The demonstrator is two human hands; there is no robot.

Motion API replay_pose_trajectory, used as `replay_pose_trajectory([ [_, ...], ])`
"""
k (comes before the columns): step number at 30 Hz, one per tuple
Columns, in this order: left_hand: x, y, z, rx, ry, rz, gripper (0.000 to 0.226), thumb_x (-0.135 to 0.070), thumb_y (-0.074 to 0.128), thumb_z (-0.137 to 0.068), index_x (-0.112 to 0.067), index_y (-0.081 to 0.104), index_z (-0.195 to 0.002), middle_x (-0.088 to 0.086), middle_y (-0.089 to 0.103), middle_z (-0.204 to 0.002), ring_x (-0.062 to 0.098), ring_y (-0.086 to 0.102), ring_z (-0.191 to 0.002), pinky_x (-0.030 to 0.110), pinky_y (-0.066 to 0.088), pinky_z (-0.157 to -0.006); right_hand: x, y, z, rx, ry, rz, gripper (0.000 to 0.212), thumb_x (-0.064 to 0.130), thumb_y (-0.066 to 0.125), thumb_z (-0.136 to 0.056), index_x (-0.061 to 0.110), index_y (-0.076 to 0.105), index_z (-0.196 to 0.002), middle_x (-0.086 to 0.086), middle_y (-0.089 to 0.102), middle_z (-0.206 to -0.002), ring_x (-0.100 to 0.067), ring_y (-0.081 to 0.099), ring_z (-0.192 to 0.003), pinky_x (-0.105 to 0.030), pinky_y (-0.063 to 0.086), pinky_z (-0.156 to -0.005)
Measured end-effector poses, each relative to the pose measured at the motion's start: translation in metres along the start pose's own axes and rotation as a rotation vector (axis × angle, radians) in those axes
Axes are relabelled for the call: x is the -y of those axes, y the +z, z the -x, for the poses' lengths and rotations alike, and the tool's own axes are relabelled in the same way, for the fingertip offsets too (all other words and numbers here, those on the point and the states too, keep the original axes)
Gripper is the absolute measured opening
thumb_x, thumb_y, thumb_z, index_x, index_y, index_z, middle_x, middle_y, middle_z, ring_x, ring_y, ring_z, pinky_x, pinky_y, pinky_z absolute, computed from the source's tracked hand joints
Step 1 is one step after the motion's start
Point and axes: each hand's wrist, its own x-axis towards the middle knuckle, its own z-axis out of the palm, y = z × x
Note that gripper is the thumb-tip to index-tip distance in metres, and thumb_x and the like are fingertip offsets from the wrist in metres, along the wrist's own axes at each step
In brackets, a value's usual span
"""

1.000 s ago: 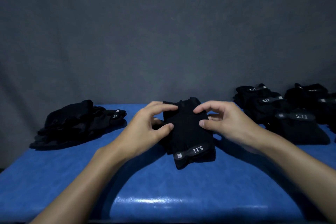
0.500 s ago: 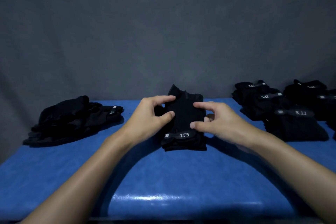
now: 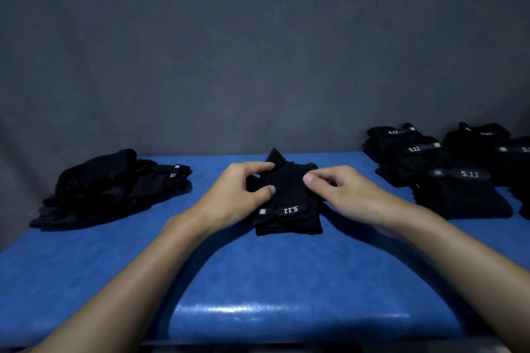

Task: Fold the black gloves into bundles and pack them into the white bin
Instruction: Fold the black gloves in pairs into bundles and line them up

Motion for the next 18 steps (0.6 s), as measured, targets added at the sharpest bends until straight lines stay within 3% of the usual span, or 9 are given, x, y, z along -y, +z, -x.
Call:
replay_pose_trajectory([
  [2, 0.003, 0.0024, -0.0008, 0.011, 0.006, -0.07, 0.05, -0.023, 0.07, -0.091, -0.024, 0.057, -0.139, -0.007, 0.064, -0.121, 0.007, 0.063, -0.108, 0.033, 0.048, -0.103, -0.0014, -0.0007, -0.0004, 0.006, 0.005, -0.007, 0.025, 0.039, 0.052, -0.098, 0.023, 0.07, -0.106, 0.015, 0.071, -0.101, 0.003, 0.063, -0.099, -0.012, 0.044, -0.083],
  [4, 0.005, 0.0045, -0.0004, 0.02, 0.013, -0.119, 0.051, -0.026, 0.07, -0.091, -0.024, 0.056, -0.14, -0.008, 0.06, -0.122, 0.01, 0.058, -0.114, 0.034, 0.045, -0.106, -0.0024, -0.0003, 0.0007, 0.011, -0.007, 0.009, 0.033, 0.042, 0.057, -0.093, 0.024, 0.062, -0.121, 0.019, 0.063, -0.116, 0.004, 0.057, -0.107, -0.01, 0.039, -0.084],
  [7, 0.0069, 0.0049, 0.0003, 0.006, 0.023, -0.157, 0.053, -0.031, 0.069, -0.091, -0.023, 0.054, -0.142, -0.01, 0.058, -0.115, 0.013, 0.056, -0.115, 0.037, 0.043, -0.106, -0.0056, 0.0017, -0.0013, -0.049, -0.03, 0.038, 0.064, 0.047, 0.065, -0.086, 0.02, 0.047, -0.141, 0.014, 0.049, -0.135, 0.001, 0.049, -0.118, -0.011, 0.035, -0.087],
  [12, 0.0085, 0.0068, 0.0009, -0.002, 0.038, -0.223, 0.055, -0.038, 0.066, -0.092, -0.023, 0.052, -0.143, -0.01, 0.057, -0.119, 0.013, 0.053, -0.12, 0.041, 0.04, -0.108, -0.0043, 0.0044, -0.0002, -0.004, -0.014, 0.062, 0.082, 0.051, 0.07, -0.079, 0.019, 0.037, -0.146, 0.013, 0.044, -0.131, 0.002, 0.047, -0.114, -0.009, 0.038, -0.082],
  [15, 0.0093, 0.0073, 0.0013, 0.007, 0.041, -0.26, 0.063, -0.052, 0.06, -0.087, -0.023, 0.052, -0.142, -0.01, 0.056, -0.118, 0.014, 0.053, -0.12, 0.043, 0.039, -0.108, -0.0066, 0.0056, -0.0008, 0.048, 0.031, 0.147, 0.087, 0.047, 0.071, -0.08, 0.018, 0.029, -0.15, 0.01, 0.038, -0.137, -0.005, 0.042, -0.125, -0.018, 0.037, -0.098],
  [18, 0.0106, 0.0069, 0.0016, -0.002, 0.048, -0.237, 0.057, -0.049, 0.063, -0.091, -0.024, 0.053, -0.141, -0.011, 0.055, -0.118, 0.011, 0.052, -0.119, 0.04, 0.04, -0.108, -0.0089, 0.007, -0.0018, 0.057, 0.054, 0.187, 0.083, 0.047, 0.068, -0.083, 0.021, 0.027, -0.151, 0.008, 0.036, -0.141, -0.01, 0.031, -0.134, -0.032, 0.03, -0.113],
])
